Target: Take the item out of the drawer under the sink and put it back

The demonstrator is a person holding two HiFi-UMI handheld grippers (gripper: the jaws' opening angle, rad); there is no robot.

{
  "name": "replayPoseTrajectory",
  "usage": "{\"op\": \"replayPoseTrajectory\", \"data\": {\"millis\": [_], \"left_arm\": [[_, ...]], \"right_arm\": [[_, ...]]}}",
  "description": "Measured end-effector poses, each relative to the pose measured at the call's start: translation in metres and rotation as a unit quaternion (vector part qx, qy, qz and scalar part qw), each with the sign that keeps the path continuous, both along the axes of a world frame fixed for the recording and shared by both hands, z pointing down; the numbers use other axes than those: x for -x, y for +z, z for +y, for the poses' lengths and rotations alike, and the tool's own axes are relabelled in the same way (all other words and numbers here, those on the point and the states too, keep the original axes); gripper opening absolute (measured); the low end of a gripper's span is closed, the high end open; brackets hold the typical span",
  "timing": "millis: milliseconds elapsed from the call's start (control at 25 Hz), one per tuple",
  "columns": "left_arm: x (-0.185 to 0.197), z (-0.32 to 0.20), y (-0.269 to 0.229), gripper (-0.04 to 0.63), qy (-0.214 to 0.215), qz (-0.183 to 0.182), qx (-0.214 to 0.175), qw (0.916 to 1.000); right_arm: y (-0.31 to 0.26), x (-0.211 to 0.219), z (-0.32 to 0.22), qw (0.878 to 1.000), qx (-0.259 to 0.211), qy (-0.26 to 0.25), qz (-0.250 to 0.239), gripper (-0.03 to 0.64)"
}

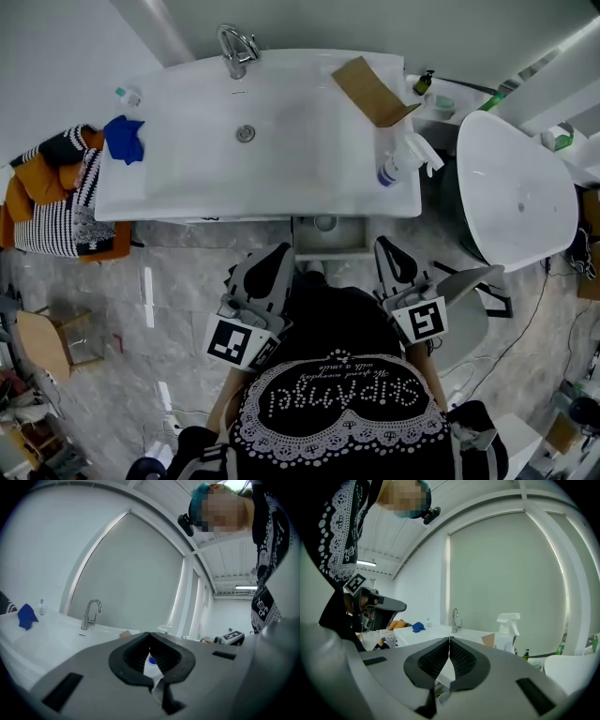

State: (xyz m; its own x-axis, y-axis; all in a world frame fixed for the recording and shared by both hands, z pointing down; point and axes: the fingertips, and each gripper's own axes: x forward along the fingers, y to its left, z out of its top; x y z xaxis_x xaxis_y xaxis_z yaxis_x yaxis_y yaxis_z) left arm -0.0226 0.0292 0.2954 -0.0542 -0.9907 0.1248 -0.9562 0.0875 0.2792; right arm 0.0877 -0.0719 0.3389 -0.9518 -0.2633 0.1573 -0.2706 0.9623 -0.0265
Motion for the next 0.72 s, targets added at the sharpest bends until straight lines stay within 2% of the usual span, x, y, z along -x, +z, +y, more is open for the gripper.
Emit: {"op": "replayPoseTrajectory", "data": {"millis": [440, 600, 720], "left_arm": [[-0.001, 0.013, 0.002, 0.005, -0.017, 0.0, 0.004, 0.9998], [0.001, 0.016, -0.007, 0.005, -0.029, -0.013, -0.024, 0.9992], [0.0, 0.017, -0.006, 0.005, -0.036, -0.006, -0.013, 0.9993]], "right_arm": [[0.003, 0.005, 0.008, 1.0, 0.002, -0.008, 0.0, 0.018], [0.0, 0.013, 0.012, 1.0, 0.002, -0.022, -0.003, 0.018], [-0.001, 0.019, 0.017, 0.999, 0.001, -0.034, -0.002, 0.018]]}}
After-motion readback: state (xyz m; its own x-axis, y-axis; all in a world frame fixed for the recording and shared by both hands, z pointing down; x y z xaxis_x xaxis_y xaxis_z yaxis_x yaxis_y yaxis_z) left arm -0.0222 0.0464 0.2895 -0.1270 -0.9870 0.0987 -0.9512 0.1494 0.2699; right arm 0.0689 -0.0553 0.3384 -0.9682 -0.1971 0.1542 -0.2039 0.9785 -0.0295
